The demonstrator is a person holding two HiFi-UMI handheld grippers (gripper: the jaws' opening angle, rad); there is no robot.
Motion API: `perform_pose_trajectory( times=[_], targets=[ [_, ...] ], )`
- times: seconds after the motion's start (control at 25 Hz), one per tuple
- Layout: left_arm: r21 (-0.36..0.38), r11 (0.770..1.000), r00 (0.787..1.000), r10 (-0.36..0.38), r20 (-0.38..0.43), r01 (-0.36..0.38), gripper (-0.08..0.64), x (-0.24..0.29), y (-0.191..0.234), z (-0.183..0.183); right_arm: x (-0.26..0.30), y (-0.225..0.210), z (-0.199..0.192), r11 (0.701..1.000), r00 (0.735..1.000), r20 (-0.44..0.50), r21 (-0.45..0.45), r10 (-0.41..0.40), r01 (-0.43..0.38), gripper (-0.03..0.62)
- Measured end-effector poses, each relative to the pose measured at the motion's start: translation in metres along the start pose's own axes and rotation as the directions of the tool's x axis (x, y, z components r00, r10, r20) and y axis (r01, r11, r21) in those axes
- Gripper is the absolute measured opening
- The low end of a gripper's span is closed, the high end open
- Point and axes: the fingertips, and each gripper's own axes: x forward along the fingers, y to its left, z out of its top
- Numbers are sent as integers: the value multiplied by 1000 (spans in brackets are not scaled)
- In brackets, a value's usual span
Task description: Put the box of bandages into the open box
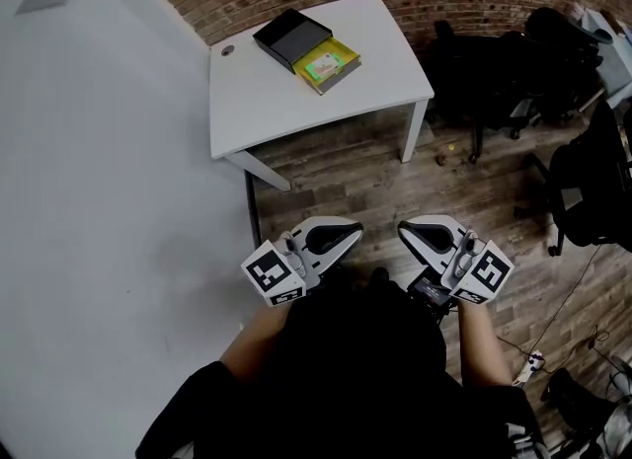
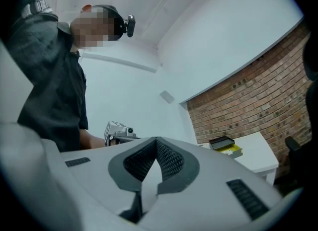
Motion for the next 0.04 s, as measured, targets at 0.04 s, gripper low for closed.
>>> perform_pose_trajectory(
  times=[0.04],
  targets=[
    [2,1000,1000,-3,-4,3,15,3,-1,0,-3,0,-2,1000,1000,-6,2,-1,1,5]
  ],
)
